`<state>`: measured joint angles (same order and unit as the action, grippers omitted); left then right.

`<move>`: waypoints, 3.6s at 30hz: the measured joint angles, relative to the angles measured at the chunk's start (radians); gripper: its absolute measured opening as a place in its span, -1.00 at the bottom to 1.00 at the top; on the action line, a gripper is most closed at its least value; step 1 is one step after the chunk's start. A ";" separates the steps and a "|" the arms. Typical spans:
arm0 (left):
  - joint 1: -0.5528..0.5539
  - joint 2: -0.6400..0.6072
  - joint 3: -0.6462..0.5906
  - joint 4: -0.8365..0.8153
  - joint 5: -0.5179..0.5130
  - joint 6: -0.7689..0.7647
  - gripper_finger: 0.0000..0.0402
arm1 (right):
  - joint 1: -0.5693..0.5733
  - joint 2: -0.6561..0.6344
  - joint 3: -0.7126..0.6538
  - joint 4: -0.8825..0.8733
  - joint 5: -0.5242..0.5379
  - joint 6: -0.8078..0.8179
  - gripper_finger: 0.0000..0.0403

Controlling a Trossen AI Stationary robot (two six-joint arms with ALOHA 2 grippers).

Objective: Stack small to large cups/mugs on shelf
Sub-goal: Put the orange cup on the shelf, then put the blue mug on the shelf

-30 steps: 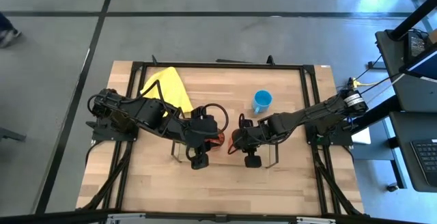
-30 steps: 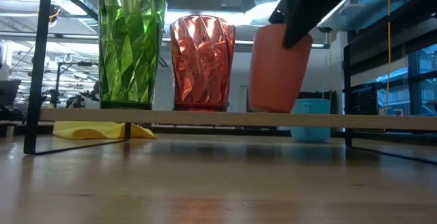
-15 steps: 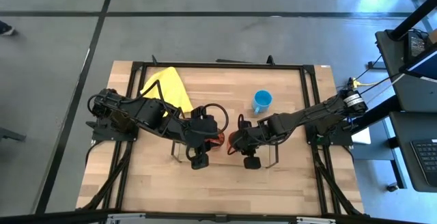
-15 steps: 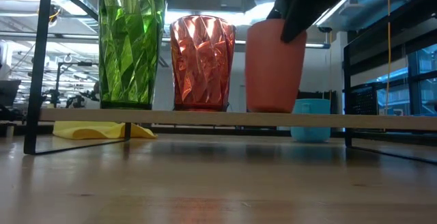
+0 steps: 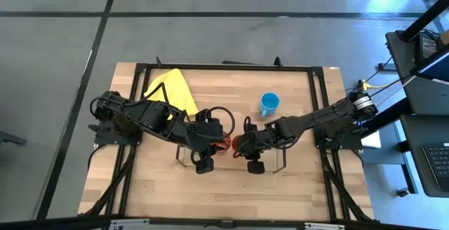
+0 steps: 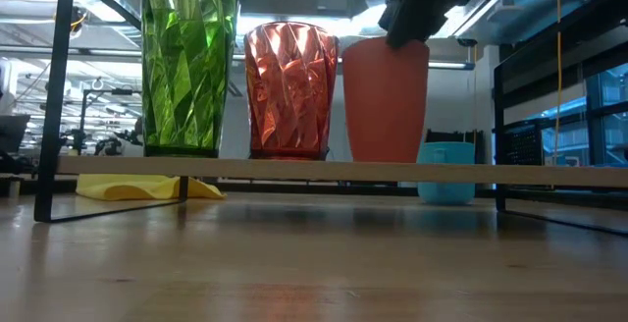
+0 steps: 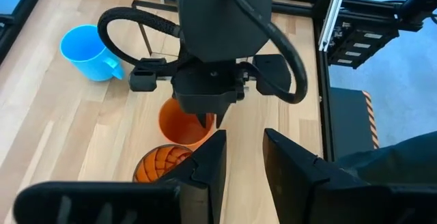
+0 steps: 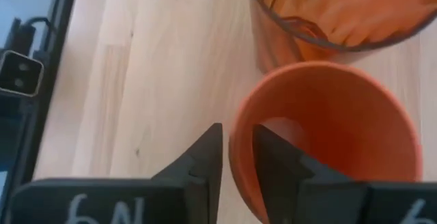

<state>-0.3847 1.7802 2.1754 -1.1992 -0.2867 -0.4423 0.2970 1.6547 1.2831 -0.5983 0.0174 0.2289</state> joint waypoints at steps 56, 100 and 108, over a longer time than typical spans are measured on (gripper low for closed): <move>-0.070 0.000 0.000 0.389 0.130 0.147 -0.54 | -0.452 -0.001 0.447 -0.782 -0.226 -0.073 -0.59; 0.156 -0.029 0.000 0.452 0.361 0.161 -0.54 | -0.883 -0.001 0.002 -0.670 -0.422 -0.320 -0.54; 0.204 -0.029 0.000 0.441 0.385 0.161 -0.54 | -0.846 -0.001 -0.067 -0.537 -0.404 -0.370 -0.38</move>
<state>-0.1804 1.7508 2.1757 -0.7578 0.0978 -0.2813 -0.5492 1.6535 1.2163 -1.1355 -0.3869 -0.1411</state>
